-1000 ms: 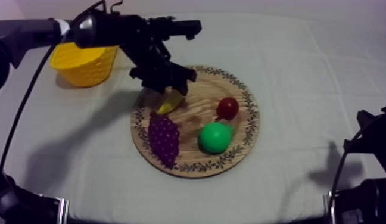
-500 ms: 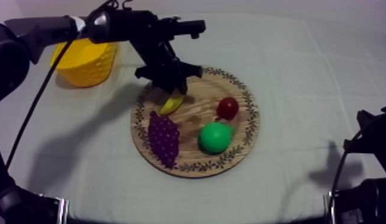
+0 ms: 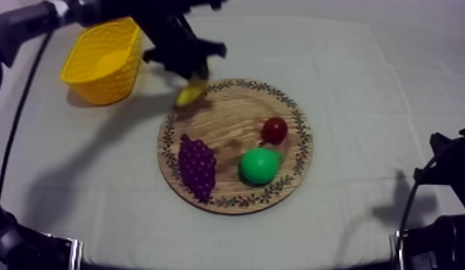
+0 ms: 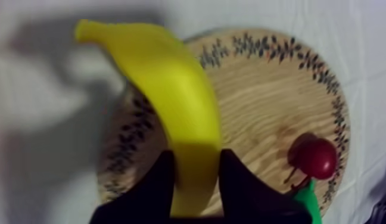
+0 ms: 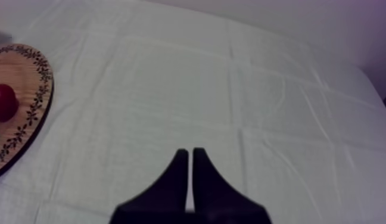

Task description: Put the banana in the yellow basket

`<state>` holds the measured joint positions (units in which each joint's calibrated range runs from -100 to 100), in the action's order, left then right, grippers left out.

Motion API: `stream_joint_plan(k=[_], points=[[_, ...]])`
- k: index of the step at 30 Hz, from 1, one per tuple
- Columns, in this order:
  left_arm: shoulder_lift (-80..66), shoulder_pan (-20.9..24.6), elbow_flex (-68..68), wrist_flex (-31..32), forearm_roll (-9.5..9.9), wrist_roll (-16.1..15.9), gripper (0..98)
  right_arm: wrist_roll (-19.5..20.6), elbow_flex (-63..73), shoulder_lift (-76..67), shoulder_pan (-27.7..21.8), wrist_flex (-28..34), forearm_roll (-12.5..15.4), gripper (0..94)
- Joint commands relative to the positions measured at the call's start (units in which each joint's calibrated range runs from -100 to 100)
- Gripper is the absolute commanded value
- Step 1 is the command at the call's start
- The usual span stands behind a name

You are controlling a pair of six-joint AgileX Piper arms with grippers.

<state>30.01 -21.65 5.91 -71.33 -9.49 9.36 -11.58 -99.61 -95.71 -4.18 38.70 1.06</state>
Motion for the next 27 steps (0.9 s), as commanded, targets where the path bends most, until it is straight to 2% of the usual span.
stream_joint_plan(k=[1,4,8,16,21,27], points=[[-4.03,2.32,2.73,-3.24,1.51,0.12,27.2,-0.02,-0.05,-0.05,-0.03,0.01,-0.01,0.4],[-7.86,5.48,5.84,-6.6,3.0,0.01,27.4,-0.02,-0.05,-0.05,-0.03,0.01,-0.01,0.4],[-11.51,10.38,8.12,-9.43,4.0,-0.78,27.7,-0.02,-0.05,-0.05,-0.03,0.01,-0.01,0.4],[-12.96,18.69,4.54,-8.75,4.63,-3.12,28.4,-0.02,-0.05,-0.05,-0.03,0.01,-0.01,0.4],[-10.81,21.5,2.07,-6.67,4.81,-4.17,28.4,-0.02,-0.05,-0.05,-0.03,0.01,-0.01,0.4],[-7.1,22.33,2.99,-5.08,4.87,-4.66,28.4,-0.02,-0.05,-0.05,-0.03,0.01,-0.01,0.4]])
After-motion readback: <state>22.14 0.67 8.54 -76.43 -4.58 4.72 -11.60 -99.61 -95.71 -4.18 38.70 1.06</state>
